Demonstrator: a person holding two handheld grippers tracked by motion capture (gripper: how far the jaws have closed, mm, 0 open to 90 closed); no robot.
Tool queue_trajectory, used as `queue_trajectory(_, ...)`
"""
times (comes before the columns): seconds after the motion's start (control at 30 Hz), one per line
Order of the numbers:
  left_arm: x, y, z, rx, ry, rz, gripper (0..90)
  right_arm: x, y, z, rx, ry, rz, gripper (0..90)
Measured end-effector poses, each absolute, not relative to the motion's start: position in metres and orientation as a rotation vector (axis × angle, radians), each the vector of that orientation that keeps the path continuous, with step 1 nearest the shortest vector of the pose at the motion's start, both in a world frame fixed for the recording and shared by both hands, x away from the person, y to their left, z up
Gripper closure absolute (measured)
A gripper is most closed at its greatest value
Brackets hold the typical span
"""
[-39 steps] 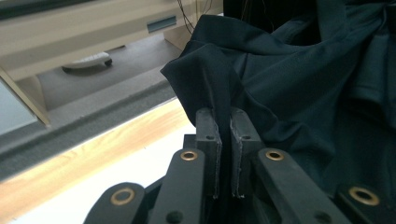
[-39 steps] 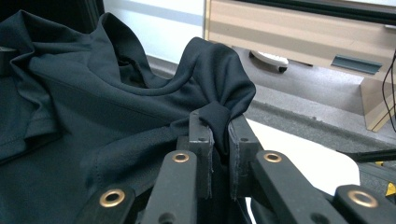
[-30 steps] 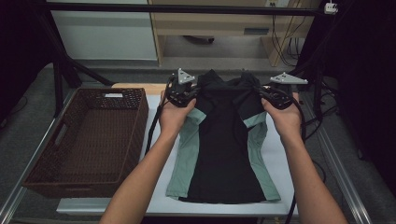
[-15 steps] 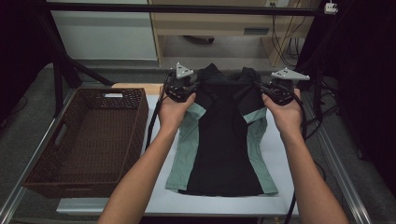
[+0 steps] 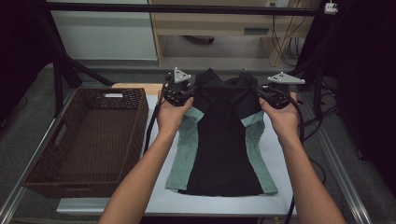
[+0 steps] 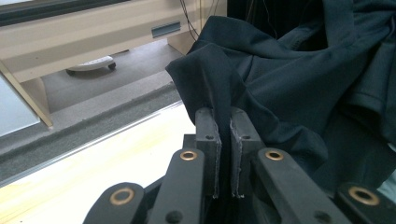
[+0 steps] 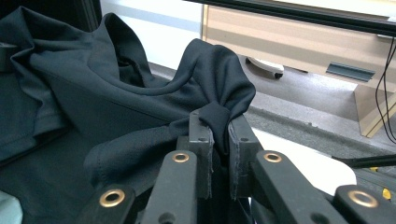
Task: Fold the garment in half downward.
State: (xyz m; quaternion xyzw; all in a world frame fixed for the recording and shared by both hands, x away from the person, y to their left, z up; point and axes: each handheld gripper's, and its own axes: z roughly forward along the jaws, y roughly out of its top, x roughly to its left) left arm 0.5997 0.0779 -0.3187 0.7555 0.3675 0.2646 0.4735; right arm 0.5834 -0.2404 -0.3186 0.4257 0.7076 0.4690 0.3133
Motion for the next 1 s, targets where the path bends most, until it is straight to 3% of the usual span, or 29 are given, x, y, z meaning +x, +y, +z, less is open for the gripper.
queue_trajectory(1.0,0.591,0.082,-0.339,1.857,0.921,0.650,84.3,0.576,-0.233,-0.339,1.129,1.878,1.228,82.8)
